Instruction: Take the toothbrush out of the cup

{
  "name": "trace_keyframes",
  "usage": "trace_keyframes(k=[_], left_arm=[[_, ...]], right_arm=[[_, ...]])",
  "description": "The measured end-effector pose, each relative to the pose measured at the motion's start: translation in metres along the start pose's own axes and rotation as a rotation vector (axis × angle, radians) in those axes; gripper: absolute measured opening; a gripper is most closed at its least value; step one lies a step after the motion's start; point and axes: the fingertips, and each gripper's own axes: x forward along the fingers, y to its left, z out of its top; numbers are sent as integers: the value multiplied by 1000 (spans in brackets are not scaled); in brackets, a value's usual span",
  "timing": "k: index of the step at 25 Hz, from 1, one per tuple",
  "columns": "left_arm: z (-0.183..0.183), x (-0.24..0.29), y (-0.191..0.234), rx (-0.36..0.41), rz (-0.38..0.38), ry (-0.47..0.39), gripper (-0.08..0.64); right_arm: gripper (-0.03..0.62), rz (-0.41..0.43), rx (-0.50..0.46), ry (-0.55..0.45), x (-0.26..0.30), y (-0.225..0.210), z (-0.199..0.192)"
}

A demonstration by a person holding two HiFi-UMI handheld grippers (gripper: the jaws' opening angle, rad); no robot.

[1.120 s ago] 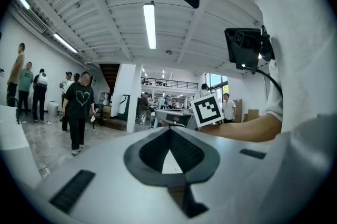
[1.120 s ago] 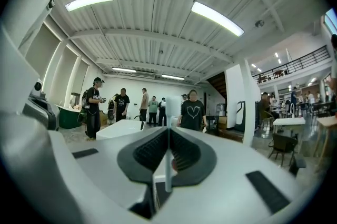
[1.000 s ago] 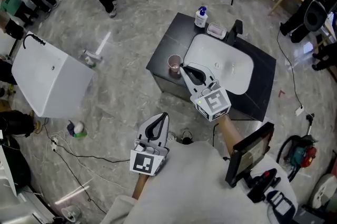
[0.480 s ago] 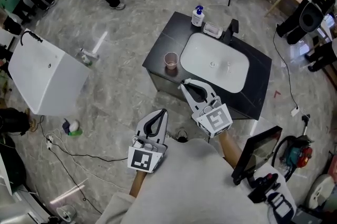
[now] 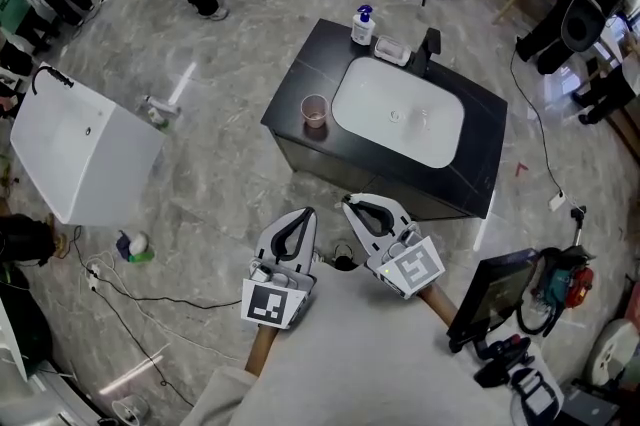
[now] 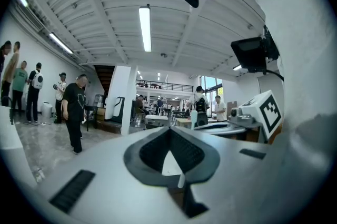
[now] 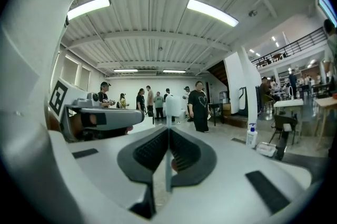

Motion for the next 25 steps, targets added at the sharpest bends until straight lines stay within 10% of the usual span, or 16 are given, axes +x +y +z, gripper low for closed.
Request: trace_keyframes(k=[25], left_arm=[[-6, -17, -4, -5, -11, 18, 4]], right_arm=[[15, -49, -9, -92, -11, 19, 16]])
